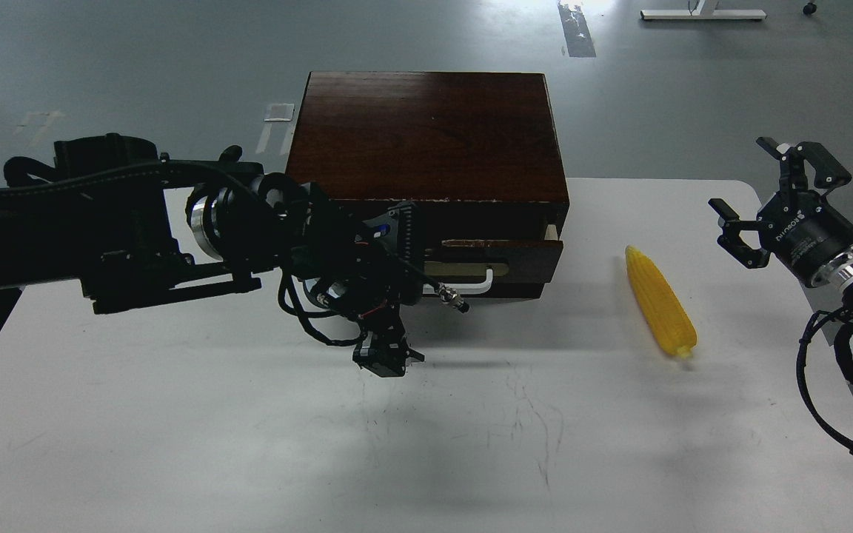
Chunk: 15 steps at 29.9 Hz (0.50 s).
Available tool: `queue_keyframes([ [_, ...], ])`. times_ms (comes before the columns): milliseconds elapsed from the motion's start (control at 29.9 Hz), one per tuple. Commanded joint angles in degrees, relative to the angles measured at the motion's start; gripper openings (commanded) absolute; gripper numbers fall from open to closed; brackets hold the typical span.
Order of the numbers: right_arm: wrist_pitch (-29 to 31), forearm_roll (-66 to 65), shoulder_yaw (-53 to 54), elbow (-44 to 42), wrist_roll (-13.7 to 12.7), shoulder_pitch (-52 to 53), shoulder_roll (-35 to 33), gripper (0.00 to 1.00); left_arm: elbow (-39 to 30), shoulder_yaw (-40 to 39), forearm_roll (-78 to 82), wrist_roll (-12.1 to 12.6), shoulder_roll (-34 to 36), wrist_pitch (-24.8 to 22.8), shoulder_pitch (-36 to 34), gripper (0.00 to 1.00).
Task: Put corn in drawer with both arms
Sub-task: 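Pull the drawer handle toward the robot with the left gripper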
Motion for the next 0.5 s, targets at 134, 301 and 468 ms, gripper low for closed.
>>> queue_keyframes([
  [134,0.0,0.0,0.0,0.1,0.0,0.0,-0.1,1.00,-6.9,0.7,0.0,0.0,3.4,0.0,-0.1,0.99],
  [301,0.0,0.0,0.0,0.2,0.0,-0.3,-0.2,1.00,-8.9,1.2,0.0,0.0,4.7,0.0,-0.1,0.99],
  [468,0.0,0.0,0.0,0.3,0.0,-0.3,-0.5,1.00,-10.1,1.2,0.0,0.0,5.7,0.0,-0.1,0.99],
])
